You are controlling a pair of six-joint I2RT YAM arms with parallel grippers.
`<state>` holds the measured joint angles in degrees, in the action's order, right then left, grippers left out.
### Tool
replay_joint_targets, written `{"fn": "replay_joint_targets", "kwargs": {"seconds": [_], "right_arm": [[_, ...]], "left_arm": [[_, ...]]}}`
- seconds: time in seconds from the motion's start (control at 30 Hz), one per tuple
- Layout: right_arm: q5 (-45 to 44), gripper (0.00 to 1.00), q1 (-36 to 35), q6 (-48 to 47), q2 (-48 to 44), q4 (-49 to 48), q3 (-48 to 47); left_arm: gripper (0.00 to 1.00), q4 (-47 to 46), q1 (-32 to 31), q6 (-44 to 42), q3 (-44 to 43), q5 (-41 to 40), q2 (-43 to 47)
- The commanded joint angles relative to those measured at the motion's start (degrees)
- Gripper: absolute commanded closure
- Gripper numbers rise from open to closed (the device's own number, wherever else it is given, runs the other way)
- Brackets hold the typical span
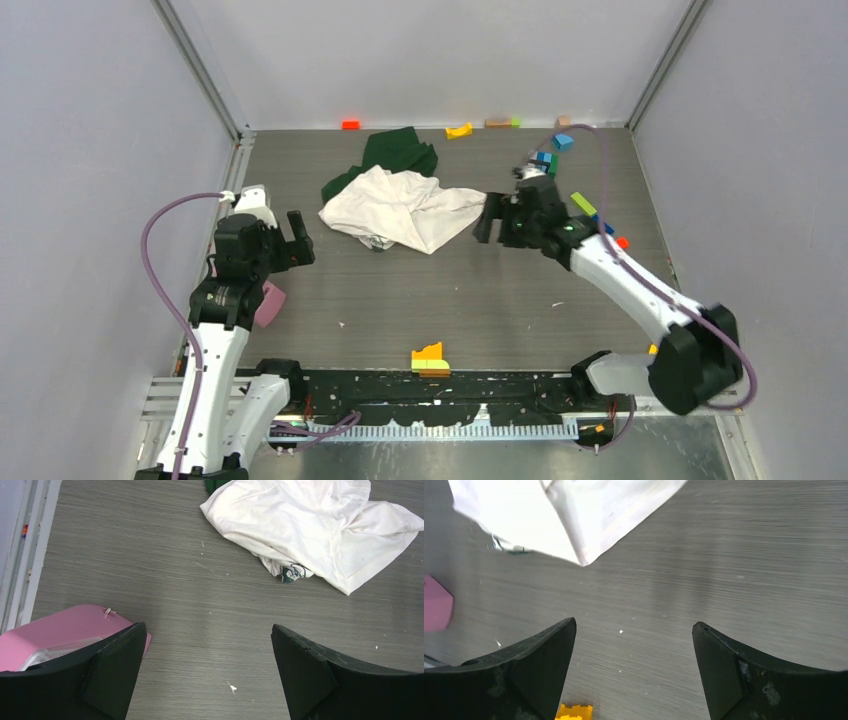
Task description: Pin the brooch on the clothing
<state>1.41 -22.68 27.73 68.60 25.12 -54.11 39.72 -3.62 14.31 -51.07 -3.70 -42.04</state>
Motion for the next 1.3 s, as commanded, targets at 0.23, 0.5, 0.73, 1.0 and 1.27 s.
{"fn": "replay_joint_targets", "kwargs": {"seconds": [0.23, 0.5, 0.73, 1.0, 1.27], "right_arm": [[-4.7, 0.14, -20.6, -3.3, 35.1, -9.7, -23.0], [-15.8, 0.20, -24.3, -8.5, 51.0, -7.3, -35.0], [-23.0, 0.94, -24.4, -9.0, 48.9, -11.1, -33.1], [-25.4, 0.99, -24.4, -12.4, 36.5, -6.1, -38.3], [-22.9, 0.99, -24.4, -17.1, 18.6, 3.3, -52.7]], "left_arm": [[0.00, -0.4, 0.4, -1.0, 0.6, 1.1, 1.0], [0.00, -0.4, 0.4, -1.1, 0.5, 1.8, 0.1], [0.00, -0.2, 0.6, -1.1, 0.4, 1.9, 0.5], [0.02, -0.6, 0.8, -1.3, 0.8, 1.9, 2.4], [0.02, -1.0, 0.8, -1.6, 1.0, 2.0, 4.6]]}}
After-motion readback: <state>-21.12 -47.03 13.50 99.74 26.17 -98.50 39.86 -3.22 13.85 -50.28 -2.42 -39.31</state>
